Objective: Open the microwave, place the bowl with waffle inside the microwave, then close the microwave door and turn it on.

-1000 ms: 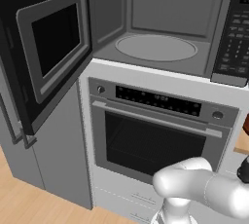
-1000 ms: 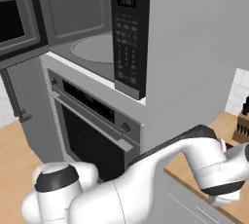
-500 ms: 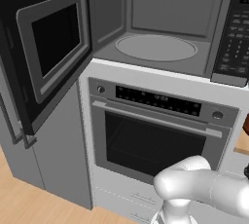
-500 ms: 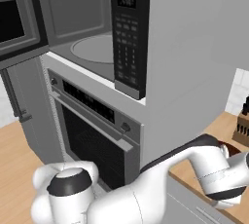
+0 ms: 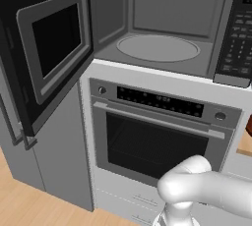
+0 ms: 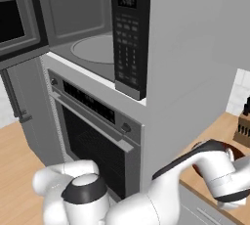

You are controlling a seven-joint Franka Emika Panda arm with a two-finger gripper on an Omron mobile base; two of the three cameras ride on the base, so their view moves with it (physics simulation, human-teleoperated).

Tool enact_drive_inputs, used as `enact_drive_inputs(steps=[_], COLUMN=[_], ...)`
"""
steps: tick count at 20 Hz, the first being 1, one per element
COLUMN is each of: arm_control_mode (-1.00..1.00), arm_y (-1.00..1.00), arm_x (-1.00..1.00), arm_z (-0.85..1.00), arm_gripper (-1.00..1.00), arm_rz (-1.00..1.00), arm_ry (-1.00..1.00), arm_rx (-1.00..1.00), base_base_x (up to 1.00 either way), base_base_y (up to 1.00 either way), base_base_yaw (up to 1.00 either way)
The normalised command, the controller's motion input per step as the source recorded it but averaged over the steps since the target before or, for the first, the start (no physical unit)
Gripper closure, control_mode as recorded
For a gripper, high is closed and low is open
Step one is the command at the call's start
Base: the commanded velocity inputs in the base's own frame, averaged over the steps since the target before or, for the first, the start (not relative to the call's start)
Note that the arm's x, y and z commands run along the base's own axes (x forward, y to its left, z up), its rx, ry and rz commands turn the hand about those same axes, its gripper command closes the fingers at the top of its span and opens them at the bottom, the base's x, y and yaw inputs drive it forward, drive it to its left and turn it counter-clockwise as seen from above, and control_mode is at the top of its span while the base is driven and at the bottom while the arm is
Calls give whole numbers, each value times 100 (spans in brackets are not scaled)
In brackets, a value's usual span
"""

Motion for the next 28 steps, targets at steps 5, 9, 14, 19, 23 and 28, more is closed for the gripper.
enact_drive_inputs(steps=[5,9,14,19,23,28], arm_control_mode=[-100,-100,-100,-100,-100,-100], arm_y=[-16,-25,-21,-2,0,0], arm_x=[28,15,18,20,19,13], arm_z=[-30,-30,-26,-16,-6,0], arm_gripper=[-100,-100,-100,-100,100,100], arm_rz=[0,0,0,0,0,0], arm_ry=[0,0,0,0,0,0], arm_rx=[0,2,2,0,0,0], base_base_x=[0,0,0,0,0,0], base_base_y=[0,0,0,0,0,0], base_base_yaw=[0,0,0,0,0,0])
